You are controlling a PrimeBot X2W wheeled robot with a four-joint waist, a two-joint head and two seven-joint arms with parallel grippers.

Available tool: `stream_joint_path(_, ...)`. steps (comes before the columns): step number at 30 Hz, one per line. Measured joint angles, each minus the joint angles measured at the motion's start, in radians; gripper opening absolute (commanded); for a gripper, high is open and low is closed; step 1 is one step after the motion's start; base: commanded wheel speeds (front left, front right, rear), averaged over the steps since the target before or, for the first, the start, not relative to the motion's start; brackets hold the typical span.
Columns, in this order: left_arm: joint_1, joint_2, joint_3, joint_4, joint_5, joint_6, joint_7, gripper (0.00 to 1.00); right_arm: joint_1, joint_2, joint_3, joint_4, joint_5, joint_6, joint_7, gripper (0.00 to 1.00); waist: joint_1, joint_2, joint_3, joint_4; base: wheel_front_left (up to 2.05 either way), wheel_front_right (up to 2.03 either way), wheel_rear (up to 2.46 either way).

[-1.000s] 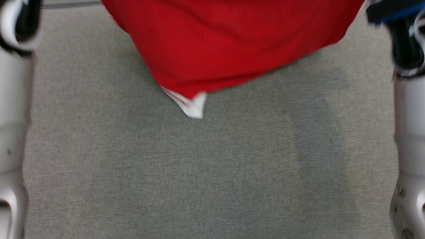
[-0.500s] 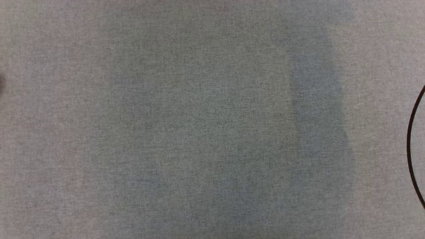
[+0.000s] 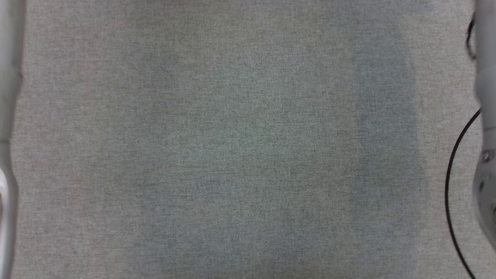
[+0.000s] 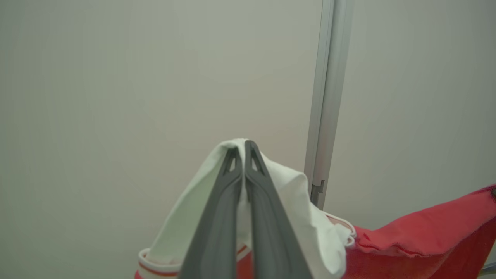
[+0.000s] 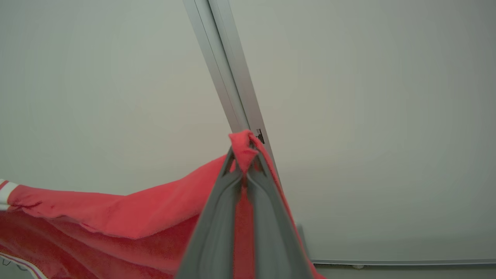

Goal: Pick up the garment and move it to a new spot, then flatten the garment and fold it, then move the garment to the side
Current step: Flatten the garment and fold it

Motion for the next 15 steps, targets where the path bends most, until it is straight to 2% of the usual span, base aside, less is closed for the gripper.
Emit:
stream_joint_path(6,0.278,0.002,0.051,-0.114,-0.016,0.013,-0.02,0.0,0.218,0.016,0.068,-0.063,0.078,0.0,-0.075,0.0,-0.0002,0.0,-0.038,0.006,0.0,0.0,0.0)
stream_joint_path(15,0.857,-0.018,0.153,-0.479,0.012,0.121,-0.021,0.0,0.714,-0.02,0.108,-0.257,0.192,0.0,-0.096,0.0,-0.0004,0.0,-0.145,0.017,0.0,0.0,0.0)
